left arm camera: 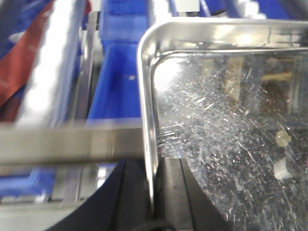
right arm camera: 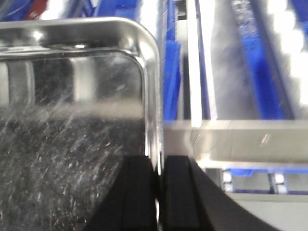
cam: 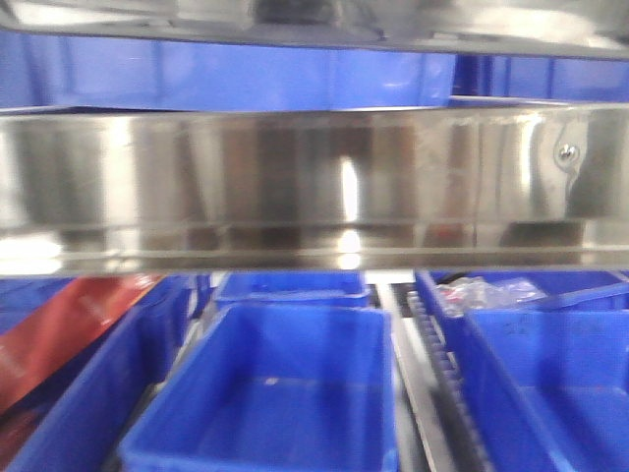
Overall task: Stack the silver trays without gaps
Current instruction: 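Pull the held tray back out of the shelf toward the robot, then drive the base away from the shelf carrying the tray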
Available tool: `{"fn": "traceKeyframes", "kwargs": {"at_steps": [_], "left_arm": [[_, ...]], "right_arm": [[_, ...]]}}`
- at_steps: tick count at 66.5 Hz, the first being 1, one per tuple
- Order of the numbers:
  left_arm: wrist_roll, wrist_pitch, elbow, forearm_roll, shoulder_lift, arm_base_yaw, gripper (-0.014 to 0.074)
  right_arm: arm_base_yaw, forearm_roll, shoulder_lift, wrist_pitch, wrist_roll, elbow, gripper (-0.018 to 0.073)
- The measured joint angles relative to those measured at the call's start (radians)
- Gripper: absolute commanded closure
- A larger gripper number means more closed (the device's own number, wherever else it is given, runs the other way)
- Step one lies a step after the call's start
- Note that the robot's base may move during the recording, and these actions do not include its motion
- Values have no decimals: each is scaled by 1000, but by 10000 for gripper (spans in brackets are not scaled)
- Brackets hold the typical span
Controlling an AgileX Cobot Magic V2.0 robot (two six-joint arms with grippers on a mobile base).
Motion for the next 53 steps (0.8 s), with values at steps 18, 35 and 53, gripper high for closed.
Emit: {"fn": "traceKeyframes", "kwargs": {"at_steps": [18, 35, 53], "left_arm": [[0, 7, 0, 0, -2, 0, 605], [0, 7, 0, 0, -2, 0, 605], [0, 7, 0, 0, -2, 0, 605]], "right_arm": [[0, 0, 0, -8, 0, 0, 574], [0, 0, 0, -10, 0, 0, 574], [0, 0, 0, -10, 0, 0, 574]]}}
